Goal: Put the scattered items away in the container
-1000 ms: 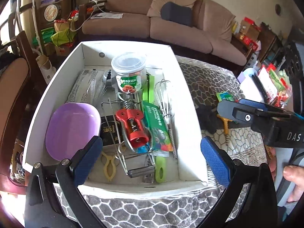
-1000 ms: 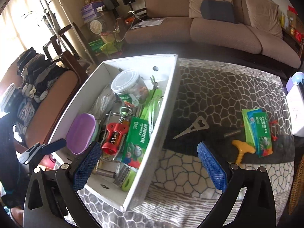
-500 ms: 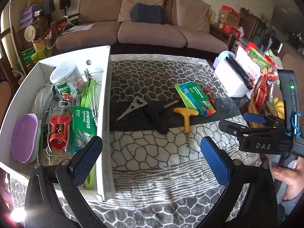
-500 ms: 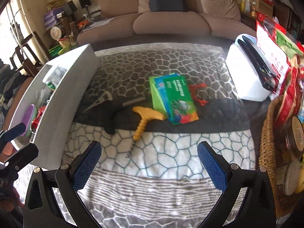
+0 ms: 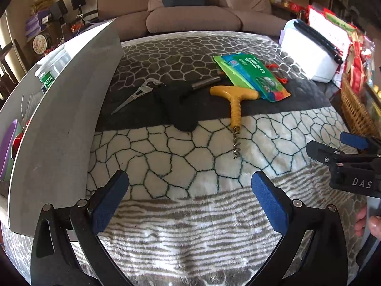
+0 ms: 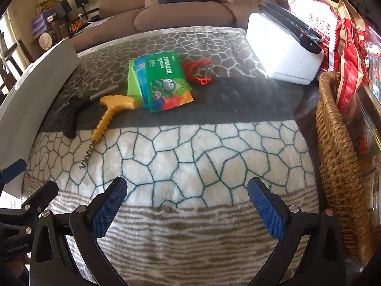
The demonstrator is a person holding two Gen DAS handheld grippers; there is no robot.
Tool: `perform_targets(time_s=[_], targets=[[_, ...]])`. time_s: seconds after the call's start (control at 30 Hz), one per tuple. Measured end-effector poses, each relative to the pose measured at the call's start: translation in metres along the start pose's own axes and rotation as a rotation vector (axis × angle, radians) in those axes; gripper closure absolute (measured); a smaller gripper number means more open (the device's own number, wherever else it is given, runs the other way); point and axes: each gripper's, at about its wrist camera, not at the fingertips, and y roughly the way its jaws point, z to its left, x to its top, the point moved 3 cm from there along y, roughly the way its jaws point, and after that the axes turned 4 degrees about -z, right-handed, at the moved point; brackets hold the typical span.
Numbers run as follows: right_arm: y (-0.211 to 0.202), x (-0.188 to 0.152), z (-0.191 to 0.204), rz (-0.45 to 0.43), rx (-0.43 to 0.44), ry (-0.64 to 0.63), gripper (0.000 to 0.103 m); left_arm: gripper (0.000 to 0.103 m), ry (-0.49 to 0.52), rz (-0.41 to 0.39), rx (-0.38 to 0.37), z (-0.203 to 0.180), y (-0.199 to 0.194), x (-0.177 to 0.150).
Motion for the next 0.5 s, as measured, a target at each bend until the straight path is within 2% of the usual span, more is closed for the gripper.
perform_targets(time_s=[0.13, 0.23, 0.3, 0.5], targets=[[0.011, -0.006, 0.001, -0.017, -0.023, -0.006, 0.000, 0.000, 0.006, 0.007, 0.013, -0.002, 0.018, -0.006], [0.018, -0.012, 0.001, -0.024, -0.048, 0.002, 0.000, 0.000, -0.033, 0.029, 0.009, 0.001, 0.030, -0.012], [0.020, -0.016, 0.000, -0.036, -0.060, 0.012, 0.000, 0.000, -0.076, 0.016, 0.007, 0.005, 0.031, -0.014], [0.020, -0.017, 0.001, -0.066, -0.078, 0.017, 0.000, 0.000, -0.091, -0.003, 0.027, 0.003, 0.031, -0.014]])
